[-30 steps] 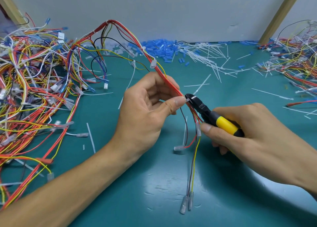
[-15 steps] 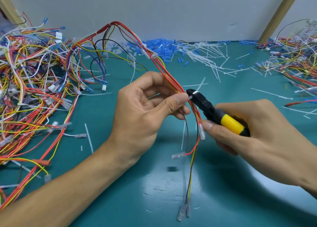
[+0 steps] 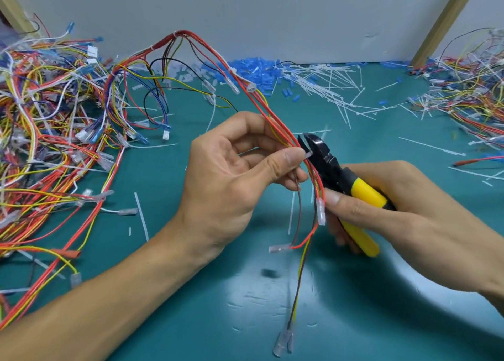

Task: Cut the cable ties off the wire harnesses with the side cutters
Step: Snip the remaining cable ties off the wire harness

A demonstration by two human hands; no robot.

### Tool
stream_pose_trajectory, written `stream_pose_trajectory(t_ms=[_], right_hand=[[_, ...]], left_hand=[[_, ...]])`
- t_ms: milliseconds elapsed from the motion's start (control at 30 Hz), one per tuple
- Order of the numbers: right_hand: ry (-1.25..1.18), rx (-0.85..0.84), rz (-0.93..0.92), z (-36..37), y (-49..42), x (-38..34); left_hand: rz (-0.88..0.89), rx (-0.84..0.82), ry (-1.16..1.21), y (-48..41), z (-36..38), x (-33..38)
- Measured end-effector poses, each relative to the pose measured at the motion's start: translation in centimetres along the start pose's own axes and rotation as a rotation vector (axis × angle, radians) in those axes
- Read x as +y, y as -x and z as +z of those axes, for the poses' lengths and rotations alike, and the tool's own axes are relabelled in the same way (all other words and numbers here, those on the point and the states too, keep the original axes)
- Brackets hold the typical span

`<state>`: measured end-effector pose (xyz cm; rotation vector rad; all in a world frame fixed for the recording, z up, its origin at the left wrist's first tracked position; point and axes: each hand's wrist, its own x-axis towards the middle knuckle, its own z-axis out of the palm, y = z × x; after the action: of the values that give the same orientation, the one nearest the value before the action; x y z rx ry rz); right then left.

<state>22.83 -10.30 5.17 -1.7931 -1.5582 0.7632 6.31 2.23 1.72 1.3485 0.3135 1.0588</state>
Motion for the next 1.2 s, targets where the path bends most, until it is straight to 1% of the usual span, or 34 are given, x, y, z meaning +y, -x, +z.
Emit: stream_pose_trajectory(t_ms=[67,133,233,367,500,600,667,767,867,900,1000,1133,1200], right_hand=[[-0.105,-0.017,0.054,-0.05,0.03,-0.18],[-0.139,-0.005,0.057,-0.08,0.08,-0.29],[-0.076,0.016,-0.002,0.21,0.04,-0.41],[-0.126,0.015,0.048,0.1,0.08,-0.45],[-0.019,0.022,-0.007,0.18,0.03,-0.48],[-0.059,0.043,0.036,0.02,0.04,-0.47],[-0.089,0.03,0.032,-0.06,0.11,-0.24],[0.01,0.046,0.002,0.01,0.1,-0.34],[-0.089,0.002,0.056,-0.19,0.12,-0.3],[-0.09,0.003,0.052,-0.22,0.16,-0.22],[0.074,0.088,-0.012,0.0,0.1,-0.26],[-0.087,0.026,0.036,0.14,0.15,-0.17],[-0.008,0.06,0.009,0.11,0.11,-0.01]], left_hand=[[-0.004,-0.011,0.013,0.08,0.1,-0.08],[0.001,-0.018,0.028,0.15,0.15,-0.05],[0.003,-0.013,0.04,0.04,0.09,0.04],[-0.013,-0.018,0.056,0.1,0.06,-0.16],[-0.013,-0.012,0.061,-0.01,0.01,-0.17],[-0.011,-0.005,0.061,0.0,0.03,-0.25],[-0.008,-0.007,0.061,0.09,0.08,-0.2],[-0.008,-0.003,0.052,0.03,0.06,-0.12],[-0.006,-0.009,0.03,0.06,0.11,-0.12],[-0.004,-0.012,0.026,0.09,0.14,-0.1],[-0.004,-0.007,0.013,-0.03,0.08,0.0],[0.0,-0.012,0.018,-0.02,0.06,0.03],[0.0,-0.01,0.022,-0.04,0.06,0.07]])
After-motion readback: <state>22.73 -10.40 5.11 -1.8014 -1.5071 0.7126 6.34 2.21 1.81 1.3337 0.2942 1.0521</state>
